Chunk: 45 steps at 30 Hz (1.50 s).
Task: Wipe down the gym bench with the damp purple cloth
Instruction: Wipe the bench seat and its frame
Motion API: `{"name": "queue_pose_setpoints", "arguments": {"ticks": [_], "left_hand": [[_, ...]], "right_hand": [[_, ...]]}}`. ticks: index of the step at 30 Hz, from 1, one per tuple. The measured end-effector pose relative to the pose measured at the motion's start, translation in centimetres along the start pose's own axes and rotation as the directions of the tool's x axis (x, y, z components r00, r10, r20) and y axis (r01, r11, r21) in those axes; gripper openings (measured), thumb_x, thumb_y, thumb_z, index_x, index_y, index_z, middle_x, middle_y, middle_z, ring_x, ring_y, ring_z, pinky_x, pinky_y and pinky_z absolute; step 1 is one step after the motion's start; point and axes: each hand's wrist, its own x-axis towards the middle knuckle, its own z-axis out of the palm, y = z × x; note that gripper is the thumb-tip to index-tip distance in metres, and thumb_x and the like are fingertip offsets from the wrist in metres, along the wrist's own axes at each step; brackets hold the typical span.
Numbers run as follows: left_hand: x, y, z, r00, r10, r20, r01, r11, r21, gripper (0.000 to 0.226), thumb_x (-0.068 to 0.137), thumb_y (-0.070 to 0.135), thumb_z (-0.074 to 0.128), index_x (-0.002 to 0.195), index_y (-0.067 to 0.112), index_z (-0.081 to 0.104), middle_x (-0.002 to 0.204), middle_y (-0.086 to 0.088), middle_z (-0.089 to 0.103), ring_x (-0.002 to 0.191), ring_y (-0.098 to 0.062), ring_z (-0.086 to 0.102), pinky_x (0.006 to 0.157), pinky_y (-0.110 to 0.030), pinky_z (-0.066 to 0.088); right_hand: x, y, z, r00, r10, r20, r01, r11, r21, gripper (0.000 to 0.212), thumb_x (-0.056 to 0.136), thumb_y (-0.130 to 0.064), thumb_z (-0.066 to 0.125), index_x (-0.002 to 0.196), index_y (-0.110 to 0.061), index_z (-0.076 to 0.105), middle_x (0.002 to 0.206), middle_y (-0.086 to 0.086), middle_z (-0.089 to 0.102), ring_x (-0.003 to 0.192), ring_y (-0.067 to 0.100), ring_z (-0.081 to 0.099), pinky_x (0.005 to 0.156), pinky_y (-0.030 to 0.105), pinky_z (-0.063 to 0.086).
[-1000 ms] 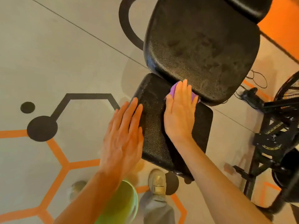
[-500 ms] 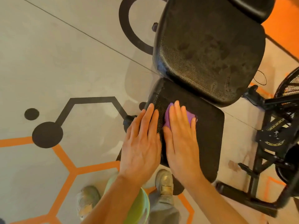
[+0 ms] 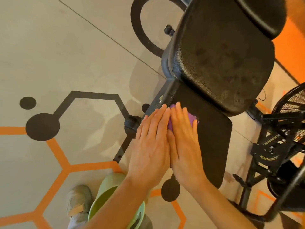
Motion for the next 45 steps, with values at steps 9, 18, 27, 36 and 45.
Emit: {"name": "queue_pose_setpoints", "arguments": {"ticks": [9, 18, 27, 36, 45], "left_hand": [[-4.4, 1.0, 0.8, 0.904, -0.424, 0.044, 0.394, 0.79, -0.47, 0.055, 0.095, 0.06, 0.006, 0.147, 0.053, -0.01, 0.16, 0.024, 0.006, 0.145, 0.012, -0.002, 0.125, -0.033, 0.013], [-4.4, 1.4, 1.5, 0.886, -0.461, 0.046, 0.404, 0.722, -0.562, 0.053, 0.096, 0.061, 0.008, 0.147, 0.054, -0.005, 0.158, 0.024, 0.01, 0.146, 0.011, 0.004, 0.124, -0.032, 0.017], [-4.4, 1.5, 2.3, 0.874, -0.486, 0.024, 0.401, 0.692, -0.601, 0.059, 0.094, 0.062, 0.007, 0.15, 0.046, -0.002, 0.161, 0.022, 0.007, 0.147, 0.008, 0.002, 0.124, -0.033, 0.016], [-4.2, 1.1, 2.1, 0.896, -0.444, 0.026, 0.388, 0.75, -0.535, 0.056, 0.091, 0.06, 0.001, 0.143, 0.056, -0.019, 0.134, 0.053, -0.026, 0.133, 0.026, -0.021, 0.107, 0.0, -0.014], [-4.2, 1.1, 1.7, 0.885, -0.462, 0.055, 0.405, 0.705, -0.582, 0.055, 0.087, 0.063, -0.003, 0.135, 0.06, -0.031, 0.155, 0.035, -0.014, 0.144, 0.012, -0.014, 0.12, -0.016, -0.002]], "right_hand": [[8.6, 2.8, -0.6, 0.984, 0.155, -0.089, -0.165, 0.979, -0.118, 0.054, 0.105, -0.034, 0.018, 0.153, -0.017, 0.0, 0.162, 0.0, 0.0, 0.149, 0.01, -0.006, 0.122, 0.044, 0.0], [2.7, 2.0, -1.4, 0.971, -0.169, 0.168, 0.186, 0.978, -0.095, 0.051, 0.104, -0.038, 0.015, 0.15, -0.034, -0.005, 0.16, -0.016, -0.007, 0.147, 0.003, -0.009, 0.119, 0.028, -0.012], [-1.1, -0.6, -0.3, 0.964, -0.203, 0.175, 0.202, 0.979, 0.021, 0.051, 0.104, -0.033, 0.018, 0.153, -0.025, 0.007, 0.161, -0.016, -0.001, 0.148, 0.004, -0.005, 0.118, 0.022, -0.012], [10.0, 0.5, -1.1, 0.99, -0.137, -0.01, 0.136, 0.986, -0.095, 0.026, 0.102, -0.028, 0.027, 0.108, -0.023, 0.053, 0.121, 0.003, 0.056, 0.122, 0.013, 0.045, 0.113, 0.051, 0.027], [13.2, 0.7, -3.0, 0.942, -0.238, 0.238, 0.287, 0.938, -0.196, 0.043, 0.098, -0.028, 0.021, 0.084, -0.014, 0.059, 0.085, 0.003, 0.06, 0.092, 0.019, 0.055, 0.116, 0.02, 0.014]]}}
